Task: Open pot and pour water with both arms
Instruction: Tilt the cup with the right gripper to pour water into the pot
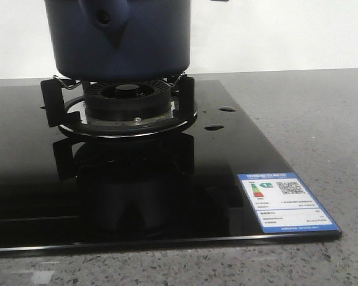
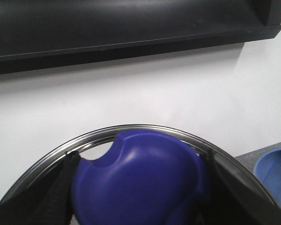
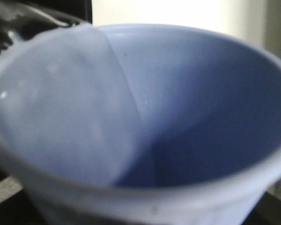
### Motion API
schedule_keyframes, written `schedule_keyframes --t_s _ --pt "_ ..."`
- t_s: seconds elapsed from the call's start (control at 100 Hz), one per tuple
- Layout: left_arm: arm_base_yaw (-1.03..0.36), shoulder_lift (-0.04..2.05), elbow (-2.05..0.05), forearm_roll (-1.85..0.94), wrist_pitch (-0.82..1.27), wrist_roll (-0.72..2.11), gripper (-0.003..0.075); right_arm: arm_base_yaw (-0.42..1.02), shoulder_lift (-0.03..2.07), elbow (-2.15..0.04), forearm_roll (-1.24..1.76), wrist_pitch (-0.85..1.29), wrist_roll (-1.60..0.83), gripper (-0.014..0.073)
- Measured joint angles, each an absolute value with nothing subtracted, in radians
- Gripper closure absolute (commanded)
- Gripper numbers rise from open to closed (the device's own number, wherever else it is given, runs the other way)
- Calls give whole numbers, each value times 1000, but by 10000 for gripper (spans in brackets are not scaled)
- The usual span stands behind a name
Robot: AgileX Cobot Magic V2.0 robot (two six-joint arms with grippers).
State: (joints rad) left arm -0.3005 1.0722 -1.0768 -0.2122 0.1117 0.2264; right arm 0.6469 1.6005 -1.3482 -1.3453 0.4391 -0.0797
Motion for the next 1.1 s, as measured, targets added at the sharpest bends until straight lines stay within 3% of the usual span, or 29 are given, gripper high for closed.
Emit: schedule_keyframes --t_s 0.63,1.1 --pt "-301 1072 -1077 -212 112 226 369 648 1603 -1353 -1682 404 -81 349" --pt "-301 1072 -1077 -212 112 226 369 648 1603 -1355 -1710 392 -81 349"
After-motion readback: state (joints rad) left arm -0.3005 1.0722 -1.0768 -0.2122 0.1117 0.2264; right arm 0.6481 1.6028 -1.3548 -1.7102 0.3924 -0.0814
